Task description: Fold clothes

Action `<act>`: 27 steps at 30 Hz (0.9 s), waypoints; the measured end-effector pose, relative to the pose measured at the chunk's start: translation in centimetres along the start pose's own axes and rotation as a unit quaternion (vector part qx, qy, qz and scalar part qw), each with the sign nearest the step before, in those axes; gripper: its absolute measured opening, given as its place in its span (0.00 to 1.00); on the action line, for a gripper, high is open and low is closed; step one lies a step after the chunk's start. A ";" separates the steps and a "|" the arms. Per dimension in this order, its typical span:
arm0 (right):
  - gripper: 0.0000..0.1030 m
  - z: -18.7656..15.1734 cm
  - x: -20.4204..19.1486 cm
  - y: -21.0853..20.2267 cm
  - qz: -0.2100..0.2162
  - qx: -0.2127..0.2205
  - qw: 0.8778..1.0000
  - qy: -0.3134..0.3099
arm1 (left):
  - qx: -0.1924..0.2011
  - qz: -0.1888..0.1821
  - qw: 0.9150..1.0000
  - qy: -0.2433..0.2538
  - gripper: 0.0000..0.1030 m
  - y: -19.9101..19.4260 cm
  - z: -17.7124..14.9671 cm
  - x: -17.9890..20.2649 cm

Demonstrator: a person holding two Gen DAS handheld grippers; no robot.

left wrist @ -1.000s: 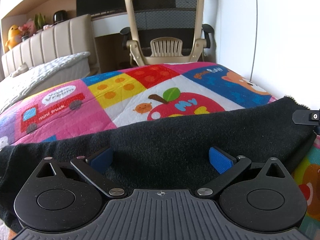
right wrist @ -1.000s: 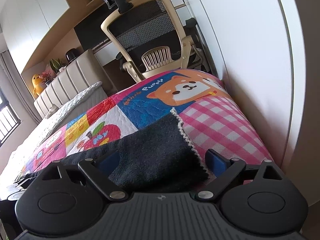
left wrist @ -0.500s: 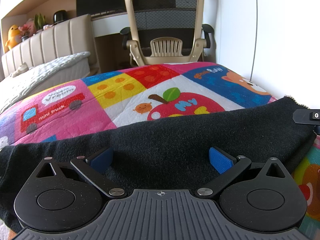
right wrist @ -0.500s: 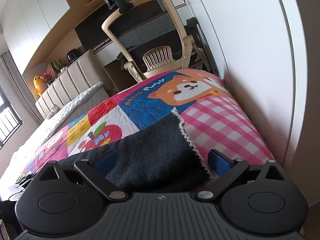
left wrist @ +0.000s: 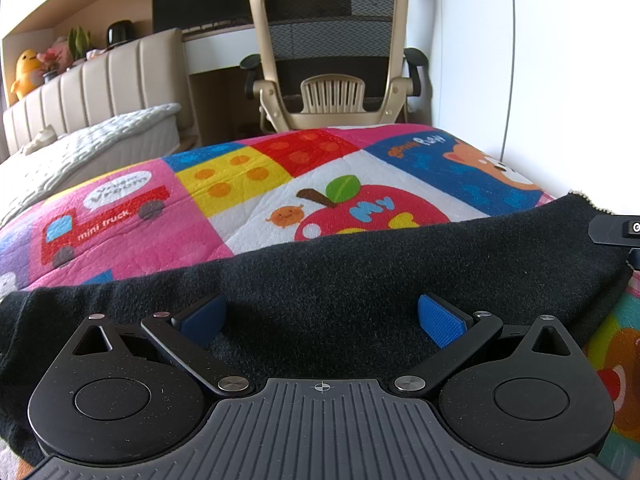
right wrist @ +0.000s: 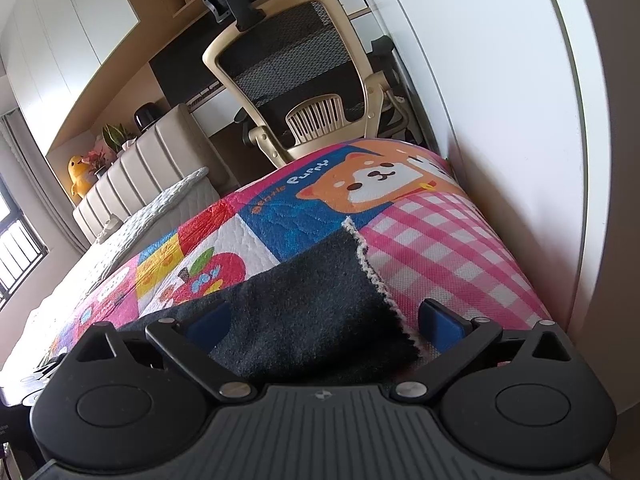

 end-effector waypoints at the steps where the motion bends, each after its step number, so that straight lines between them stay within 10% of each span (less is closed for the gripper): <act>1: 0.98 0.0 0.0 0.0 0.001 0.001 1.000 0.001 | 0.000 0.000 1.000 0.000 1.00 0.0 0.0 0.0; 27: 1.00 0.3 0.1 -0.1 0.011 0.004 1.000 0.016 | 0.000 0.000 1.000 0.000 1.00 0.0 0.0 0.0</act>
Point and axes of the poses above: each gripper's, at about its wrist camera, not at the fingertips, and y roughly the way its jaws point, x to its right, z to its top, the point moved 6 cm from there along y, roughly the way its jaws point, and after that the axes turned 9 degrees about -x, right-handed, at the moved point
